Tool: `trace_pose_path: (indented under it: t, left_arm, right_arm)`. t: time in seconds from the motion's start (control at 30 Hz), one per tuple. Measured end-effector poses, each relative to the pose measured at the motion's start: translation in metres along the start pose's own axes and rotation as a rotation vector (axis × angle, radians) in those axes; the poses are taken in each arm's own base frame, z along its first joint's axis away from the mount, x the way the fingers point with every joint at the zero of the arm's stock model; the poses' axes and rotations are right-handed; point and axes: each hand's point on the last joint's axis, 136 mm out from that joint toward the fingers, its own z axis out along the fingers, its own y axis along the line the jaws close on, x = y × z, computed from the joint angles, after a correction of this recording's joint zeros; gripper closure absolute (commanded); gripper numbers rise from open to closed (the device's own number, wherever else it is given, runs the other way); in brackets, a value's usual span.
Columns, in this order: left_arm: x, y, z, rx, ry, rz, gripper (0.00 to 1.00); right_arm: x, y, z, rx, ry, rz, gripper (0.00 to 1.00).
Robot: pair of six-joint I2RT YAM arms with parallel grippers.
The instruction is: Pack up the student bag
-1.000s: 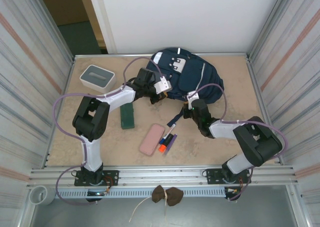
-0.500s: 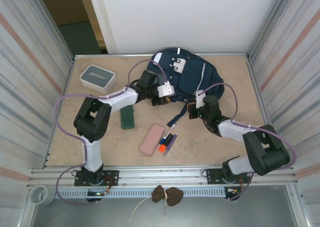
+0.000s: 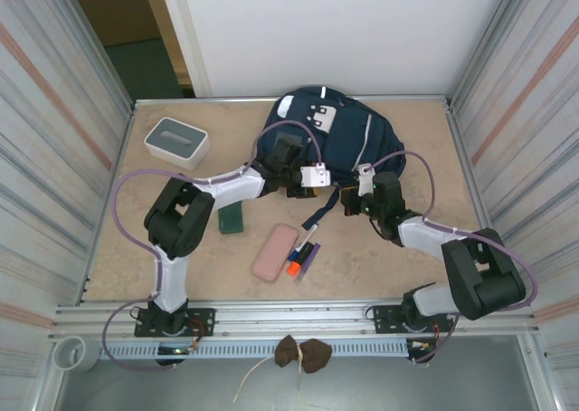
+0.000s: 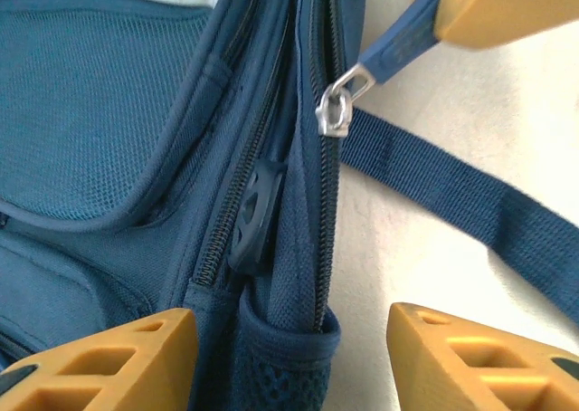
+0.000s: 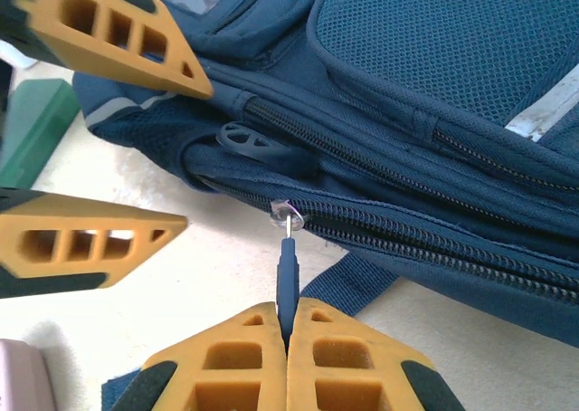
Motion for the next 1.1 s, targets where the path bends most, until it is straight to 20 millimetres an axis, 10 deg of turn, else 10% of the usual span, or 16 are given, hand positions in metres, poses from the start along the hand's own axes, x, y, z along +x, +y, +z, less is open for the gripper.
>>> trace_pose_path:
  t: [0.33, 1.1]
  left_arm:
    - [0.008, -0.001, 0.011, 0.012, 0.030, 0.026, 1.00]
    - [0.056, 0.016, -0.032, -0.026, 0.040, -0.065, 1.00]
  right_arm:
    - [0.005, 0.003, 0.008, -0.049, 0.013, 0.065, 1.00]
    - [-0.004, -0.041, -0.025, 0.279, 0.002, 0.069, 1.00]
